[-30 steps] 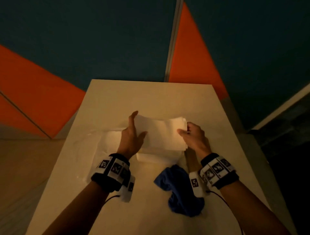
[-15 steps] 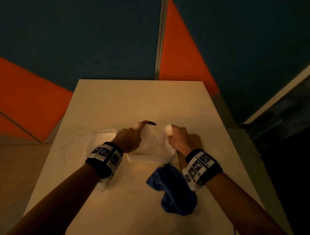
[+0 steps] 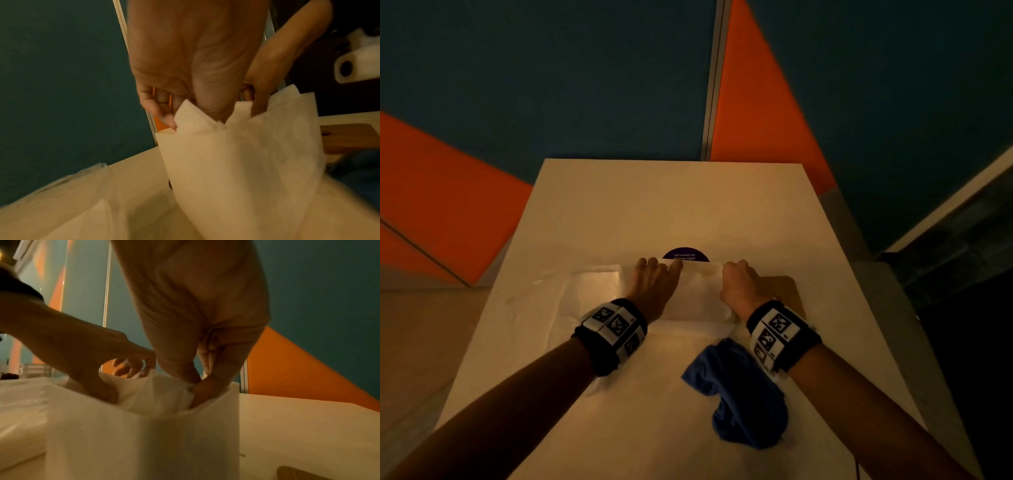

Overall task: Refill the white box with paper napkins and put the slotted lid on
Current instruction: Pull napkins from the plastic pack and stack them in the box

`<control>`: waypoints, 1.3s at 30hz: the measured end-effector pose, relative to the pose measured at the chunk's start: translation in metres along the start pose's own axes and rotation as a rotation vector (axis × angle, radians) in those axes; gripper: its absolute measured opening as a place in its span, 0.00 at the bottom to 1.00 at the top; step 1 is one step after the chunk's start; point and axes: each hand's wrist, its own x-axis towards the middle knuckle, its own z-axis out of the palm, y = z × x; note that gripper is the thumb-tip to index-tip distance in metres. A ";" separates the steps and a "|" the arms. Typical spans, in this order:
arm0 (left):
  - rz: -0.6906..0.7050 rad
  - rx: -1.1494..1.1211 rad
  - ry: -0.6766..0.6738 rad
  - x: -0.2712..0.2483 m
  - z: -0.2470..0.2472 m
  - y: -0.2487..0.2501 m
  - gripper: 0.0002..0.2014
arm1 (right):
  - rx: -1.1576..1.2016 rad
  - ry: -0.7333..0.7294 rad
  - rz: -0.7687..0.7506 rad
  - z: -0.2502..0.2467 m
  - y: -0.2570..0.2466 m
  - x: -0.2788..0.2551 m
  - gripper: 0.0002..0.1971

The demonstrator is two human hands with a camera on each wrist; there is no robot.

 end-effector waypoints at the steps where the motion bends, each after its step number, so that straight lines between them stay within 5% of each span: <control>1: 0.016 0.015 -0.013 0.001 0.000 0.000 0.24 | -0.010 0.015 -0.013 0.000 0.000 0.000 0.13; 4: 0.046 0.048 -0.057 0.004 -0.001 0.001 0.17 | -0.013 0.115 -0.059 0.004 0.002 -0.001 0.18; 7: 0.005 -0.029 -0.060 0.007 -0.003 -0.003 0.20 | -0.049 0.252 -0.222 0.014 0.009 -0.005 0.24; 11: 0.050 -0.111 0.021 -0.001 -0.012 -0.012 0.38 | -0.158 0.174 -0.486 0.018 0.026 -0.009 0.22; 13: 0.171 -0.058 0.089 -0.005 -0.018 -0.015 0.37 | -0.270 0.094 -0.534 0.015 0.032 -0.008 0.22; 19: 0.269 0.098 -0.187 0.001 -0.010 -0.022 0.20 | -0.549 -0.140 -0.458 0.010 0.035 0.000 0.26; 25: 0.249 0.147 -0.393 0.011 0.000 -0.012 0.28 | -0.729 -0.202 -0.384 0.012 0.024 0.002 0.19; 29: 0.220 0.206 -0.445 0.016 -0.003 0.002 0.23 | -0.749 -0.194 -0.372 0.011 0.016 0.002 0.17; 33: 0.230 0.178 -0.384 0.013 0.000 0.000 0.21 | -0.574 -0.154 -0.404 0.011 0.025 0.004 0.16; 36: 0.273 0.027 -0.307 0.012 0.000 -0.012 0.26 | -0.182 -0.096 -0.420 0.008 0.039 -0.001 0.23; 39: 0.255 -0.222 -0.205 0.003 -0.003 -0.026 0.30 | 0.352 0.279 -0.216 0.009 0.065 -0.018 0.17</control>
